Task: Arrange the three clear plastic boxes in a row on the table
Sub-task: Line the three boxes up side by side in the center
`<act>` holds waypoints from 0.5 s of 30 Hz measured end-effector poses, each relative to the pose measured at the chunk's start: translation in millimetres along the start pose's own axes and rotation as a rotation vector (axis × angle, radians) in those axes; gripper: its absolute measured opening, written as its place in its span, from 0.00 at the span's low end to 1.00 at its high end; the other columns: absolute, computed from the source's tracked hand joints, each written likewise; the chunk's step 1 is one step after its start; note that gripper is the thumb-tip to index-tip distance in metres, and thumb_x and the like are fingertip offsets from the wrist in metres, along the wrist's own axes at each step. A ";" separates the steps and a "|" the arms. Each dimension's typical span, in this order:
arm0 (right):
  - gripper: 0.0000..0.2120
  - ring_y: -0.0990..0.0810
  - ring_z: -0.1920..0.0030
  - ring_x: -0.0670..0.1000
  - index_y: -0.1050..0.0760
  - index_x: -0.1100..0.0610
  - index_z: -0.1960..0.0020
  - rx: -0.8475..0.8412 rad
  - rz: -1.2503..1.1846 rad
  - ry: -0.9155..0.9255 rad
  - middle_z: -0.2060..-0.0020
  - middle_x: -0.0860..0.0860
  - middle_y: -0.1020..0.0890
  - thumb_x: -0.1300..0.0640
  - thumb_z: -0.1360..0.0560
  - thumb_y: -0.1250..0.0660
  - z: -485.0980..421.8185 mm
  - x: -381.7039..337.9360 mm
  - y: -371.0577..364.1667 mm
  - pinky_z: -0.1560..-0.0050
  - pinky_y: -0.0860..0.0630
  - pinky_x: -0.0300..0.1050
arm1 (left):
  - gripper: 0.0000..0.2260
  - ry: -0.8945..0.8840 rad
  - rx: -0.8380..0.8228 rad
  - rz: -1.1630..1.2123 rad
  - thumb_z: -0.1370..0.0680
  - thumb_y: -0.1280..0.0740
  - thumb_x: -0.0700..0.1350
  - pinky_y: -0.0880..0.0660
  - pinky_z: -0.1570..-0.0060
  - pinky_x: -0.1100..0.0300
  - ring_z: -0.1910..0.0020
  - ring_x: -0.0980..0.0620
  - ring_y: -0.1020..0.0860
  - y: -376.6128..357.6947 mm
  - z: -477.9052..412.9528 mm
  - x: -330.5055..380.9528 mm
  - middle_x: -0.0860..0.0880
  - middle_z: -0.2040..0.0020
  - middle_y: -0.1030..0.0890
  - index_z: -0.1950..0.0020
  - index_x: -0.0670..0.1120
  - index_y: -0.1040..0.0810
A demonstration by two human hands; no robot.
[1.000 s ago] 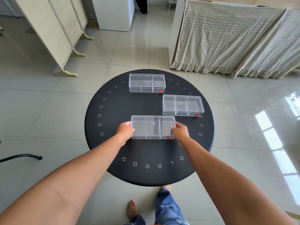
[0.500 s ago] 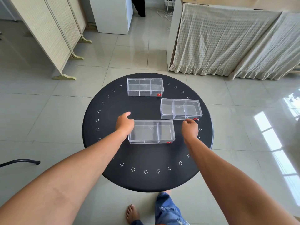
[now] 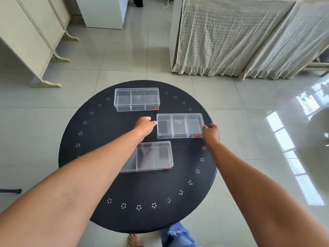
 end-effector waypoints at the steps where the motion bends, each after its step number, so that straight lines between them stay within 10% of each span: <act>1: 0.24 0.23 0.49 0.56 0.37 0.57 0.24 -0.025 -0.016 -0.011 0.40 0.52 0.25 0.57 0.20 0.43 -4.1 0.1 -0.2 0.53 0.32 0.43 | 0.27 0.031 -0.014 0.010 0.22 0.36 0.47 0.36 0.28 0.48 0.27 0.39 0.33 -5.6 -6.4 0.5 0.41 0.25 0.33 0.25 0.41 0.36; 5: 0.09 0.27 0.51 0.55 0.25 0.52 0.48 -0.103 -0.026 -0.026 0.55 0.47 0.24 0.56 0.21 0.43 -22.5 -0.4 -3.6 0.64 0.34 0.41 | 0.16 0.122 -0.055 0.060 0.23 0.37 0.45 0.25 0.45 0.47 0.31 0.37 0.34 -23.0 -28.7 -0.6 0.28 0.45 0.23 0.46 0.32 0.24; 6: 0.11 0.27 0.52 0.54 0.25 0.52 0.43 -0.121 -0.045 -0.025 0.53 0.47 0.24 0.56 0.21 0.43 -24.6 -1.2 -5.3 0.64 0.34 0.40 | 0.10 0.135 -0.051 0.071 0.23 0.37 0.45 0.27 0.60 0.55 0.49 0.47 0.44 -24.3 -30.4 -1.2 0.36 0.60 0.24 0.60 0.40 0.26; 7: 0.13 0.27 0.53 0.53 0.27 0.49 0.39 -0.135 -0.058 -0.028 0.50 0.48 0.25 0.55 0.21 0.43 -27.6 -1.2 -7.3 0.65 0.33 0.40 | 0.11 0.146 -0.048 0.082 0.24 0.37 0.46 0.35 0.66 0.59 0.65 0.41 0.31 -25.4 -31.9 -0.9 0.45 0.66 0.31 0.66 0.47 0.33; 15: 0.10 0.29 0.65 0.50 0.25 0.50 0.55 -0.150 -0.073 -0.002 0.66 0.46 0.25 0.55 0.25 0.45 -28.9 -9.3 -29.5 0.68 0.34 0.42 | 0.04 0.148 0.027 0.244 0.28 0.35 0.42 0.24 0.48 0.52 0.54 0.45 0.25 -15.3 -51.1 -11.1 0.46 0.54 0.24 0.61 0.49 0.25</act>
Point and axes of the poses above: each hand's wrist, its own z-axis away from the middle knuckle, its own y-axis out of the back of the hand, x = y × z, the point moved 3 cm from there along -z, towards the middle knuckle
